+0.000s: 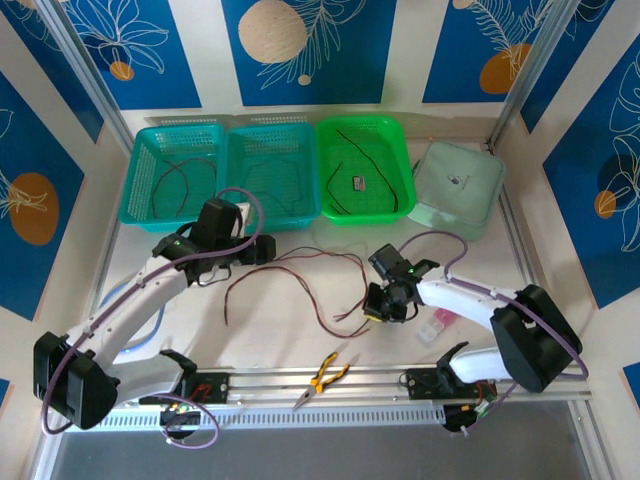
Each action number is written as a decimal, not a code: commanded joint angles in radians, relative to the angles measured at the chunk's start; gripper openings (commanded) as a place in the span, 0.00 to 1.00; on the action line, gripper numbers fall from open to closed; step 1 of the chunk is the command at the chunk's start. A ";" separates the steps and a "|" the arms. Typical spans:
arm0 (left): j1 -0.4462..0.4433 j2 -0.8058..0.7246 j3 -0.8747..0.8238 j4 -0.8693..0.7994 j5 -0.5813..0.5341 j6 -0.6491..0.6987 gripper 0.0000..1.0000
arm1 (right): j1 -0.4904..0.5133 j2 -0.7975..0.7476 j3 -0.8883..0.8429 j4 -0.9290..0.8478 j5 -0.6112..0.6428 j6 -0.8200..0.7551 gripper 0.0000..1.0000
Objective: Untangle the cables
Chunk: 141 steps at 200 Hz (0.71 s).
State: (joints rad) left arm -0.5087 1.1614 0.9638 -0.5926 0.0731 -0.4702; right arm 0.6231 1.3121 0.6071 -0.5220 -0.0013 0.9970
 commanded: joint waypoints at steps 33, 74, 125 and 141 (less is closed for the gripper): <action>-0.014 -0.026 0.040 -0.065 -0.006 0.006 0.76 | 0.003 -0.177 0.044 0.023 -0.002 0.034 0.00; -0.014 -0.032 0.116 -0.087 0.057 0.003 0.76 | -0.011 -0.331 0.111 0.008 0.022 0.016 0.00; -0.014 0.005 0.280 -0.153 0.125 0.053 0.74 | -0.044 -0.369 0.230 0.041 -0.042 -0.026 0.00; -0.016 0.007 0.305 -0.139 0.162 0.059 0.72 | -0.052 -0.361 0.265 0.083 -0.062 -0.032 0.00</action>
State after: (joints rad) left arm -0.5125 1.1568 1.2129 -0.7044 0.1574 -0.4450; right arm 0.5819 0.9493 0.8108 -0.4873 -0.0124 0.9913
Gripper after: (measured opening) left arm 0.731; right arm 0.050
